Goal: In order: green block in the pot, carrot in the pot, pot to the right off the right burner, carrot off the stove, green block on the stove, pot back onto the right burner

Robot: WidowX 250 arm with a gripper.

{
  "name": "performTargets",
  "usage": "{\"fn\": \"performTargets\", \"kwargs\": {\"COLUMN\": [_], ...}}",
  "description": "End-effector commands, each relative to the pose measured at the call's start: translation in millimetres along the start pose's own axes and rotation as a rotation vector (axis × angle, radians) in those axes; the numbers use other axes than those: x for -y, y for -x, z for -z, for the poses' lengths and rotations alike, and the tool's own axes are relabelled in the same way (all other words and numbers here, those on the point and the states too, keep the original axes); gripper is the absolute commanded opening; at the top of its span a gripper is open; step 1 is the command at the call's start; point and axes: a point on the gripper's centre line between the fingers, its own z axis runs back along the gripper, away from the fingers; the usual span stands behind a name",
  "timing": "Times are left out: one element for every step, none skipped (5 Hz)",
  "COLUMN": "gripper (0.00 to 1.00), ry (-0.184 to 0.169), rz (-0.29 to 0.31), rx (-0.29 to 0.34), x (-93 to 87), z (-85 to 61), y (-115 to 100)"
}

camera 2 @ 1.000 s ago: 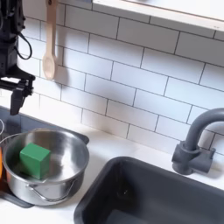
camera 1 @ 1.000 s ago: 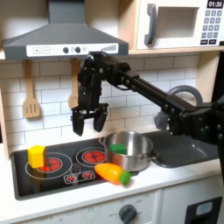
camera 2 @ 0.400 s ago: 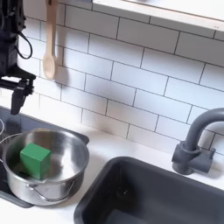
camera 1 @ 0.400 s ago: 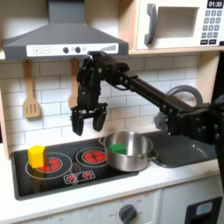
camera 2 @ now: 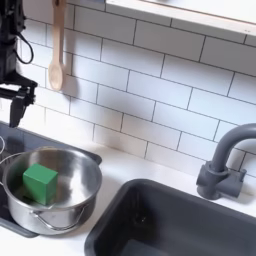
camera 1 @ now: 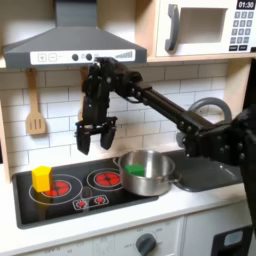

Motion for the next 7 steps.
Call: {"fn": "performTargets", "kwargs": {"gripper": [1.00,1.00,1.00,1.00,1.00,1.00,1.00], "ry": [-0.009,-0.014,-0.023,-0.034,-0.037,-0.040,-0.046], "rz": [-0.032,-0.044,-0.075,-0.090,-0.113,-0.123,-0.127], "rx": [-0.002,-0.008,-0.007,0.005,-0.002,0.002,0.005], "x": [-12.2,-14.9,-22.6,-29.3,-38.4,-43.1,-48.7], "z": [6.7,8.8,10.2,10.0,12.3,12.5,13.1], "y": [-10,-14,-20,-27,-31,-36,-37]}}
